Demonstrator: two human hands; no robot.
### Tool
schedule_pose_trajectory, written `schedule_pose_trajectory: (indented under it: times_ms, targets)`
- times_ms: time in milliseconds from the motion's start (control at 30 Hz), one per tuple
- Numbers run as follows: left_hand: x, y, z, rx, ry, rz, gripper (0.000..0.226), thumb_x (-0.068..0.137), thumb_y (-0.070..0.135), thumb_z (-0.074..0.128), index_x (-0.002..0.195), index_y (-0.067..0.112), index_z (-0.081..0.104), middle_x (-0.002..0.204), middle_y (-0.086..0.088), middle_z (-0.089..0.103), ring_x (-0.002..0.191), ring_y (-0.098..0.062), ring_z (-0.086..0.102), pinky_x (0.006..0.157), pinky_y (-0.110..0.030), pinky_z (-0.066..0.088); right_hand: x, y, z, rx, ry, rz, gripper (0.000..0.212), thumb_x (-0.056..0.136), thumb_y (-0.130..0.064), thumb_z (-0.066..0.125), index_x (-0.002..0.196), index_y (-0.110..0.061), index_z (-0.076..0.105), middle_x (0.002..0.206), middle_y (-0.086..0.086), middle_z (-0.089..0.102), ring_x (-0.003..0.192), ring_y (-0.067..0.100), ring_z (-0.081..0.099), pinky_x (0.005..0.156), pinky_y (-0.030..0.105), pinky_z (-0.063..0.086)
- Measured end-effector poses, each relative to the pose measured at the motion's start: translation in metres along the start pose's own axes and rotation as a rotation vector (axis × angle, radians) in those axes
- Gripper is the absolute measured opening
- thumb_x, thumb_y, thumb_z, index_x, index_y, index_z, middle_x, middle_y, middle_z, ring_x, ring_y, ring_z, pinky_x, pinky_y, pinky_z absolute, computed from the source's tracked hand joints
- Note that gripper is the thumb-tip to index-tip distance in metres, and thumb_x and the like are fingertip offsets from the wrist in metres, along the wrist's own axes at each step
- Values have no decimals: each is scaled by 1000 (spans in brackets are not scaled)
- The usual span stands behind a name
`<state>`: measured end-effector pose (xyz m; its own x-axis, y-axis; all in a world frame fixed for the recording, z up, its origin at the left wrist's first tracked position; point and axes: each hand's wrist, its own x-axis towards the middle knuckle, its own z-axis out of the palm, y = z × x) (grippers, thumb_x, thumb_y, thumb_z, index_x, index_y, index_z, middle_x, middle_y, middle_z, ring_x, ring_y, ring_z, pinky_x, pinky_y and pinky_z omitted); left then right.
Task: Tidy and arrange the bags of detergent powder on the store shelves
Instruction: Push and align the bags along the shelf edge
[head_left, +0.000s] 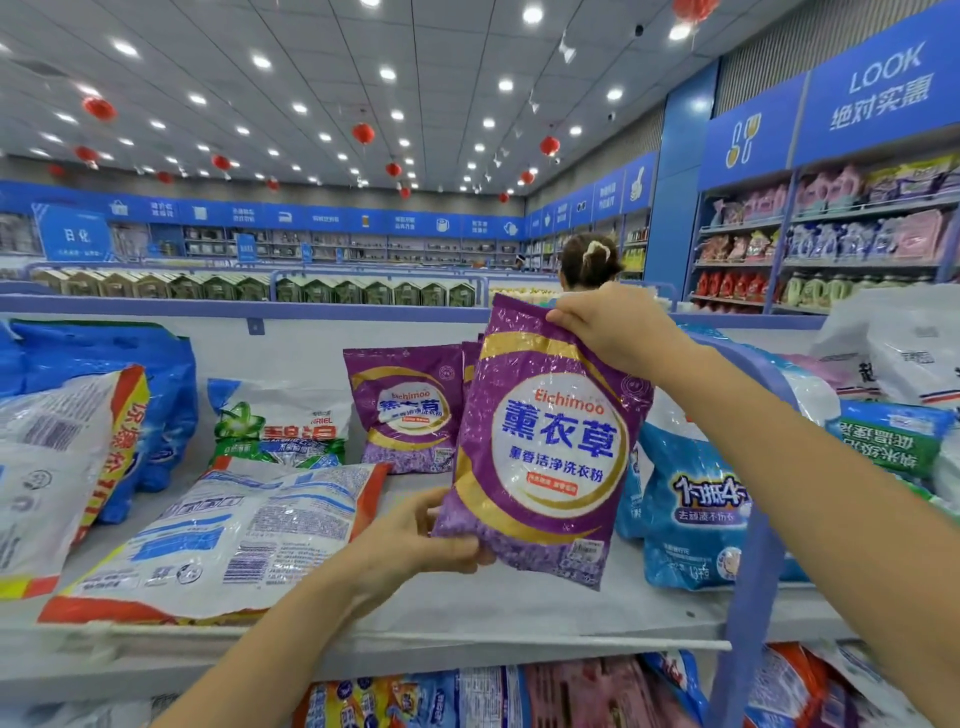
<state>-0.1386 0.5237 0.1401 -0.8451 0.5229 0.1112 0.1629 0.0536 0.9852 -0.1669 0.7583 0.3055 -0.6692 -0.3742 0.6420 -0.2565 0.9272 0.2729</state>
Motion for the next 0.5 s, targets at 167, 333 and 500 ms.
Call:
schedule_pose_trajectory:
  times_ms: [167, 333, 500]
  targets:
    - [18, -8, 6, -482, 397, -111, 5, 86, 1, 60, 90, 1, 64, 71, -9, 72, 63, -18, 71, 57, -27, 58, 4, 4, -1, 79, 104, 81, 41, 100, -37, 36, 87, -7, 61, 80, 10, 61, 84, 30, 57, 63, 33, 35]
    - [24, -11, 14, -554, 521, -130, 4, 87, 6, 63, 90, 4, 61, 76, -8, 69, 72, -20, 66, 66, -28, 49, 9, -3, -3, 54, 115, 85, 39, 100, -38, 36, 77, -11, 53, 72, 3, 50, 72, 23, 48, 63, 31, 33]
    - [26, -11, 18, -576, 532, -81, 5, 86, 1, 63, 89, 4, 60, 64, -1, 66, 55, -10, 63, 52, -20, 43, 11, 4, 3, 141, 135, 130, 44, 99, -37, 39, 82, -4, 62, 75, 9, 61, 74, 27, 56, 63, 32, 39]
